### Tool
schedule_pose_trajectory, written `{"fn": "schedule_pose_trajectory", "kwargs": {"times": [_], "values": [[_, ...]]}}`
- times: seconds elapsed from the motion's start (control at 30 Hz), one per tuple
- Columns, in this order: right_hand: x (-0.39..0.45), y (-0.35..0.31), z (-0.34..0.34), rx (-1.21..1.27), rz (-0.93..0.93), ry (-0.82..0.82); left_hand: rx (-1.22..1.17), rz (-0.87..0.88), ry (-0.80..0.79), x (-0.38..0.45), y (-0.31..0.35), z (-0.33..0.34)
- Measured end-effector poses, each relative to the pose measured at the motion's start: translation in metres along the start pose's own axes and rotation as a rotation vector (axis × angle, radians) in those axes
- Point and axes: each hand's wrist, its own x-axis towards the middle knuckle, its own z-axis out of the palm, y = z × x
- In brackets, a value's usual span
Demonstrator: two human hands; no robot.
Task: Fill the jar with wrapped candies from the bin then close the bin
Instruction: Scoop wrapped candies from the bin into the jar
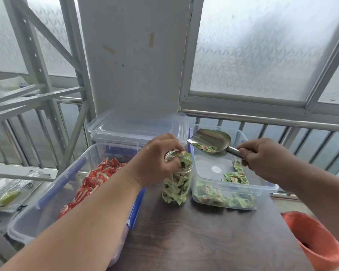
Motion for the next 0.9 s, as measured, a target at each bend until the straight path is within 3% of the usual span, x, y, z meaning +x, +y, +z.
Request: {"fn": "schedule_pose_trajectory", "kwargs": {"times": [0.23,0.43,0.67,0.9], "values": [[0.021,0.03,0.005,-0.224,0.075,0.07,-0.124,-0.151,-0.07,0.0,-0.004,0.001],[0.037,0.057,0.03,-0.543,0.132,-0.059,-0.079,-0.213,-0.116,0.0,-0.011,0.003],[0.039,0.046,0.032,-0.675,0.155,-0.276,-0.09,-0.285,-0.16,0.001,-0.007,0.006],[0.038,0.049,0.03,-0.617,0.147,-0.267,-0.097,-0.234,-0.076,-0.007,-0.008,0.005]]}}
